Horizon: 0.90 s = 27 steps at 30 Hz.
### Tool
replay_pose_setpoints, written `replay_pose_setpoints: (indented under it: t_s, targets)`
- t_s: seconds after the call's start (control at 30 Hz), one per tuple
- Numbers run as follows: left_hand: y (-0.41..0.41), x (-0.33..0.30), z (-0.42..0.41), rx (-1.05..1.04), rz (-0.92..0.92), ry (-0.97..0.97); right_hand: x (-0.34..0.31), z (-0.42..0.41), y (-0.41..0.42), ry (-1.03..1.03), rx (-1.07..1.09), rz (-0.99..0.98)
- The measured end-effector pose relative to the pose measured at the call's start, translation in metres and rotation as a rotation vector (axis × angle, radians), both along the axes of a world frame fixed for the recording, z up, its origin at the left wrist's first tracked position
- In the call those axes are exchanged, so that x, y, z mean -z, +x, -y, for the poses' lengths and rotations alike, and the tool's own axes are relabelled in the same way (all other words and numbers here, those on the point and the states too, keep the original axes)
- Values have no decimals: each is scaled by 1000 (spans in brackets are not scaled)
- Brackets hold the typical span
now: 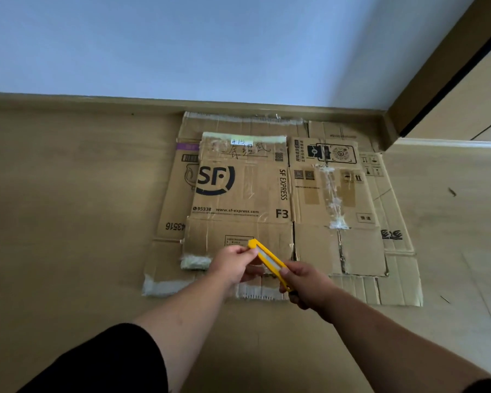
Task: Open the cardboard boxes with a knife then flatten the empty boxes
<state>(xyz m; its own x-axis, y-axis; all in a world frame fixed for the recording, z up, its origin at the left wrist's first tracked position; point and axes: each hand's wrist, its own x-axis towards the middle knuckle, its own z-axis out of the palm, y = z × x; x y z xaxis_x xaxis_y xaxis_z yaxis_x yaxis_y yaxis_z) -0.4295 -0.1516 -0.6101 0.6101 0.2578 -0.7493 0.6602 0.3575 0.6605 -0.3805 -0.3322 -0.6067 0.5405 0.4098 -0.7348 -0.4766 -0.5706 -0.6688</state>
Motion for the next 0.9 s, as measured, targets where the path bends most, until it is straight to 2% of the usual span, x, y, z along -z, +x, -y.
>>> replay_pose_setpoints:
  t_s: [0.13,0.2,0.3,0.43,0.63,0.73,0.8,0.9]
  targets:
    - [26,6,-5,-111,-14,-22,10,-3,38,18,24,73]
    - [44,5,-11,-164,-14,4,16,-4,60,12,163,136]
    - [72,3,-20,-208,20,11,25,-10,94,68,385,118]
    - [106,8,-26,-164,-4,0,36,-17,133,75,491,77]
    - [133,19,-26,-27,-60,-61,49,-15,174,-62,525,124]
    - [137,19,-24,-14,-53,-64,46,-17,182,-51,554,108]
    - [140,18,-25,-12,-41,-32,37,-18,183,-7,576,65]
    - [139,11,-30,21,5,97,26,-18,179,-63,508,95]
